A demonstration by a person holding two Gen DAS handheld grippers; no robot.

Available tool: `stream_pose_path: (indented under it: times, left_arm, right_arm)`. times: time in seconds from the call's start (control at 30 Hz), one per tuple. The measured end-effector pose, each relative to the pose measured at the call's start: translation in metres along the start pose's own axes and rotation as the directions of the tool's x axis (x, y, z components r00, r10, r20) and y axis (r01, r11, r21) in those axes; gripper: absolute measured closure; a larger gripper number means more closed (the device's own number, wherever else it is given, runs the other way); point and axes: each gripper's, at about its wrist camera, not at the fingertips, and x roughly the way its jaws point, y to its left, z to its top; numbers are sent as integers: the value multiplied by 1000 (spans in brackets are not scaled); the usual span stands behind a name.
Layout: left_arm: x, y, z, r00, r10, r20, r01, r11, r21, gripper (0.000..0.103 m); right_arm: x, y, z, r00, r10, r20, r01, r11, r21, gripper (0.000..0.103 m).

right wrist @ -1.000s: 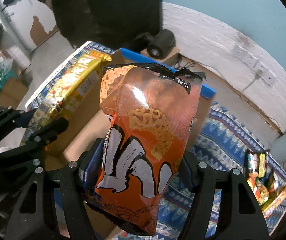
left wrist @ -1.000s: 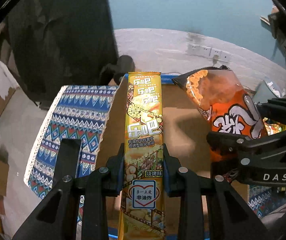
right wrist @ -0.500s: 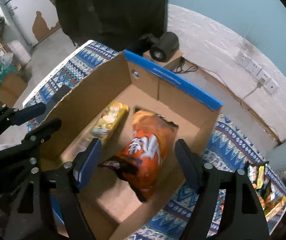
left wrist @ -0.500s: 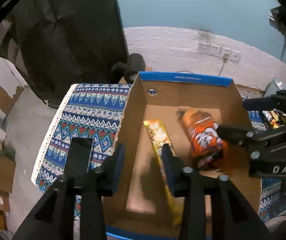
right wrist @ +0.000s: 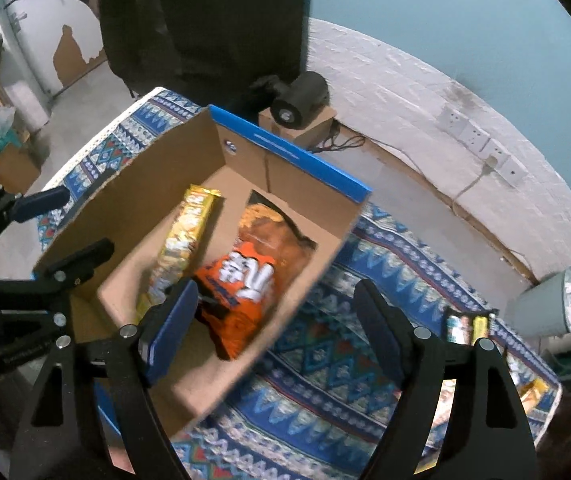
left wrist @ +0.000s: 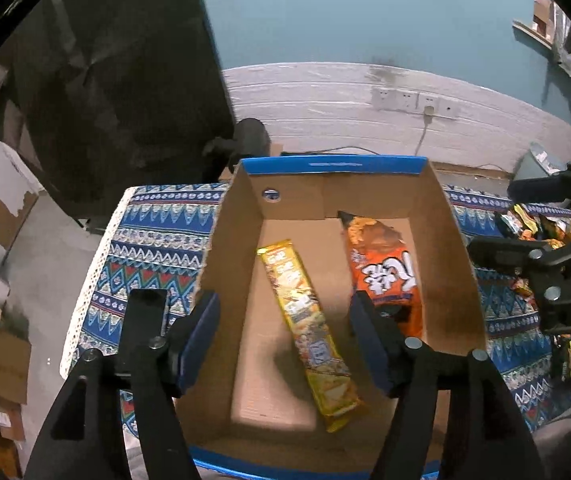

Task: Organize snacks
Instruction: 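Drop the yellow pack from left tool while right tool drops orange bag into box, then grasp the striped chip bag with left tool while right tool grasps red bag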

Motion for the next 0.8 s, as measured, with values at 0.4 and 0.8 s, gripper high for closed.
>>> stream_pose_path:
  times: [0.4,0.8]
  left_arm:
    - [-18,-55,4,999,-44,7,43,993,113,29]
    - [-30,-125,1,992,-126,-28,129,960,250,28]
  right_arm:
    - [-37,-47,-45,999,-38,14,37,998,53,22]
    - [-69,-90,-101,997,-82,-1,82,988,129,21]
